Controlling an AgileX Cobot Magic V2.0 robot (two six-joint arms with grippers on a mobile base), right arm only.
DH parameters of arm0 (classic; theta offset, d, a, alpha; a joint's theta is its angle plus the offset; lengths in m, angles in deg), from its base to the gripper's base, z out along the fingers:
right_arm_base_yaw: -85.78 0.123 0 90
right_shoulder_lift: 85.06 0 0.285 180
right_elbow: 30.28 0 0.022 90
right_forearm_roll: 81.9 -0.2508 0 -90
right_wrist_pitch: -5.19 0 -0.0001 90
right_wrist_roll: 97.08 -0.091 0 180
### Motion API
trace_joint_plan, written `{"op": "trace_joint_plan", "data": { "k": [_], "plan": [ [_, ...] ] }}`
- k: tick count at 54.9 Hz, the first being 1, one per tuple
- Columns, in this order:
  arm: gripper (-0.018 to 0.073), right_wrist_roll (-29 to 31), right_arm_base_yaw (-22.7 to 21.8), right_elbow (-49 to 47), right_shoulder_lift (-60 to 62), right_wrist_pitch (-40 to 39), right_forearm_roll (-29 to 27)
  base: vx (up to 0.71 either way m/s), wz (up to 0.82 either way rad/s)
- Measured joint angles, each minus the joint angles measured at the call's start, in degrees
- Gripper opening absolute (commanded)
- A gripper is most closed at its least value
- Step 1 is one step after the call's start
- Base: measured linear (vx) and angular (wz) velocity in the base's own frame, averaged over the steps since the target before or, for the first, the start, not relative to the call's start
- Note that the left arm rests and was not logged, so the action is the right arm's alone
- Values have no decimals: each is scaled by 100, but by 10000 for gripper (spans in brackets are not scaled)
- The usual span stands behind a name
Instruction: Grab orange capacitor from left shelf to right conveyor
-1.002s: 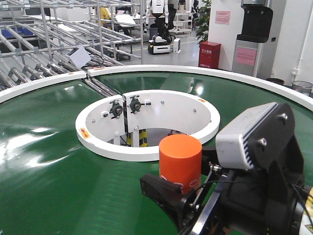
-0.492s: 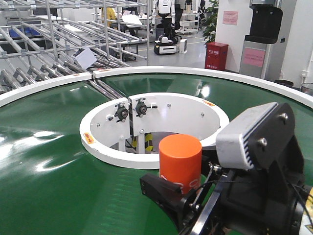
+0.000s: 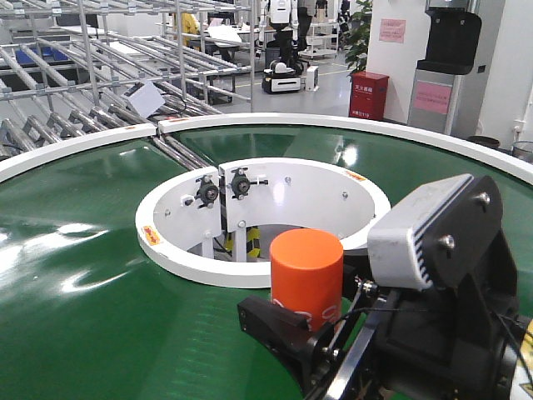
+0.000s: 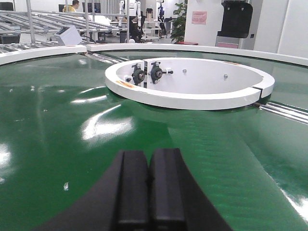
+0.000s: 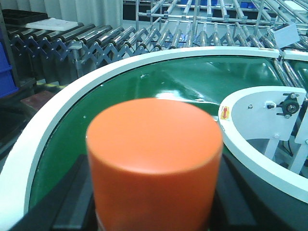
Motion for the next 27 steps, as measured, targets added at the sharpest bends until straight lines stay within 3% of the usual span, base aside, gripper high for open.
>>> {"op": "trace_joint_plan", "data": {
  "k": [18,27],
  "plan": [
    [-7,17,-5,0,0,-39,12,0,0],
    [-7,314,-5,0,-101,-339,427,0,0]
  ]
}}
